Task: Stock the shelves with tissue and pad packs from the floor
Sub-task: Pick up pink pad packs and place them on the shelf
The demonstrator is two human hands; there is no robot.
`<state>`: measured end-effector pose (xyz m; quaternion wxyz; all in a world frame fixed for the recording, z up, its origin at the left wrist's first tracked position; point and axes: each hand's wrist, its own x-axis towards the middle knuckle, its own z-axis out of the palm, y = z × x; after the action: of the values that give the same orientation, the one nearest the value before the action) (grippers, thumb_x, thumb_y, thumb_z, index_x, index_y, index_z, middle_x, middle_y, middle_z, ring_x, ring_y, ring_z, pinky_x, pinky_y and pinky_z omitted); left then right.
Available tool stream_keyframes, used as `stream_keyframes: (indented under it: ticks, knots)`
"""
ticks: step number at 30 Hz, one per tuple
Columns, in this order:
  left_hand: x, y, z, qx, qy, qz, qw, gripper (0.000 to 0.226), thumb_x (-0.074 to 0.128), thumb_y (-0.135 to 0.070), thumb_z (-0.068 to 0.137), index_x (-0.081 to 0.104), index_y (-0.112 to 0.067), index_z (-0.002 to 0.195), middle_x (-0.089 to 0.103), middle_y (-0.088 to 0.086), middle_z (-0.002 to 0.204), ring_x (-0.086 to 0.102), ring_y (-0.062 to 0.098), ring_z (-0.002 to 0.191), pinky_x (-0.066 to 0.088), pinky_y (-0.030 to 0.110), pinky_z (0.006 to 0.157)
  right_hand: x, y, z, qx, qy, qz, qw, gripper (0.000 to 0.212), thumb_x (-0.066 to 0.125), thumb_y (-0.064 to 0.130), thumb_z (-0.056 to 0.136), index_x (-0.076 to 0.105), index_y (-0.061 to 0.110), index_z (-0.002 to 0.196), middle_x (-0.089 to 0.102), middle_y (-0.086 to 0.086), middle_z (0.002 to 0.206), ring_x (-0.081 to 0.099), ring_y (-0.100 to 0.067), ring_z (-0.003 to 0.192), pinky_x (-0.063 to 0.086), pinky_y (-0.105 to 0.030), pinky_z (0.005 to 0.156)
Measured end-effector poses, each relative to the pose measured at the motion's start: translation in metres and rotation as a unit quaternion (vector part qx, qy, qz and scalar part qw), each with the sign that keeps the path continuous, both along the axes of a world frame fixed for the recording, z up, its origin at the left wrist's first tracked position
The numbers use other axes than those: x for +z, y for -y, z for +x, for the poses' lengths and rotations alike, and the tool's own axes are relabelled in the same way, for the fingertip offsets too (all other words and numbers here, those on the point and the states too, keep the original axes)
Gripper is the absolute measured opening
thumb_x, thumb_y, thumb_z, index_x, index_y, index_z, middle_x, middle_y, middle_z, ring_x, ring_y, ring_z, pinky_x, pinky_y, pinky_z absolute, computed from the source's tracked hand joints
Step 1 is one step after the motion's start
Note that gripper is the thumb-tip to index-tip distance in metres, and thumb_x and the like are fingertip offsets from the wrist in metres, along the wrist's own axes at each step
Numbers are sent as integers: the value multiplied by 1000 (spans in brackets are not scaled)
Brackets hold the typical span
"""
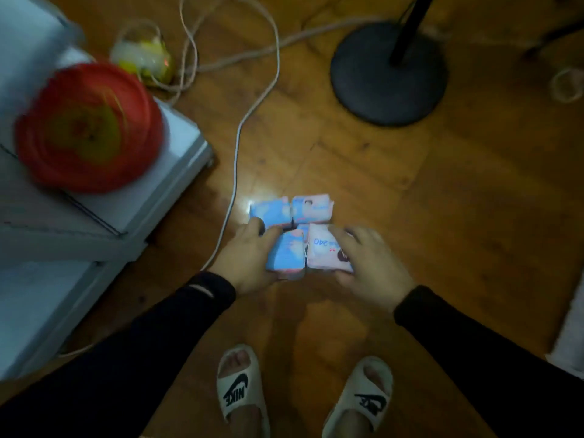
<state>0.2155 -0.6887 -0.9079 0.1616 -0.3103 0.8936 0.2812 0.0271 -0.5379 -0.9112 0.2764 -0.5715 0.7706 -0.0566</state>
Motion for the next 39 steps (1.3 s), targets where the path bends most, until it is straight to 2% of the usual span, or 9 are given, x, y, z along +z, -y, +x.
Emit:
stream_keyframes:
  ticks: [4,9,14,18,25,27,30,35,39]
  knots:
    - [179,33,-51,-42,-18,5,999,91,54,-73,49,45,-24,125,38,4,114,47,26,103,46,37,89,178,8,-51,-16,-8,-52,998,76,67,41,78,35,22,144,45,-3,135,40,-23,123,36,-31,98]
    - [420,49,-118,-105,-55,-28,993,85,77,-56,58,42,-31,131,37,-6,109,43,16,102,43,36,86,408,-5,-109,-30,-73,-130,988,71,65,50,78,39,27,140,47,5,133,42,-14,119,35,-22,93]
    - [635,24,-164,-161,-130,-78,975,81,78,-47,66,40,-33,137,40,-10,116,44,12,105,44,32,88,613,-51,-137,-56,-137,-187,971,72,64,54,79,37,29,141,47,6,132,42,-13,119,38,-25,95]
    - [761,-13,-186,-231,-194,-106,947,75,74,-51,72,39,-38,137,41,-11,122,45,11,109,46,31,90,738,-106,-134,-103,-199,-215,951,74,62,56,78,38,27,143,46,5,134,41,-12,121,38,-29,102]
    - [871,-126,-212,-393,-287,-94,869,71,74,-46,74,40,-41,136,41,-12,124,44,10,110,49,30,90,855,-245,-63,-258,-313,-205,891,77,55,60,73,43,22,139,53,0,124,46,-16,115,38,-31,100]
    - [885,-165,-216,-446,-300,-86,839,73,73,-51,72,41,-42,136,41,-13,124,44,9,109,48,28,88,870,-289,-30,-312,-332,-192,869,77,56,59,73,44,22,139,54,0,123,47,-17,113,40,-33,98]
    - [900,-234,-214,-512,-322,-58,794,76,73,-53,68,41,-42,136,40,-17,119,44,7,108,46,24,84,886,-356,22,-392,-355,-167,832,72,67,48,78,42,24,141,52,2,127,44,-15,117,34,-26,99]
    - [924,-359,-189,-622,-357,-35,696,75,78,-43,69,43,-38,135,41,-16,120,44,7,110,40,27,96,905,-459,114,-501,-387,-114,766,72,68,46,81,37,28,144,47,3,132,40,-15,122,28,-21,100]
    - [935,-460,-165,-686,-361,-14,631,77,80,-42,69,43,-36,137,45,-10,122,49,12,108,42,32,95,914,-534,186,-581,-397,-85,705,72,68,47,81,36,30,144,43,6,136,37,-13,124,25,-16,96]
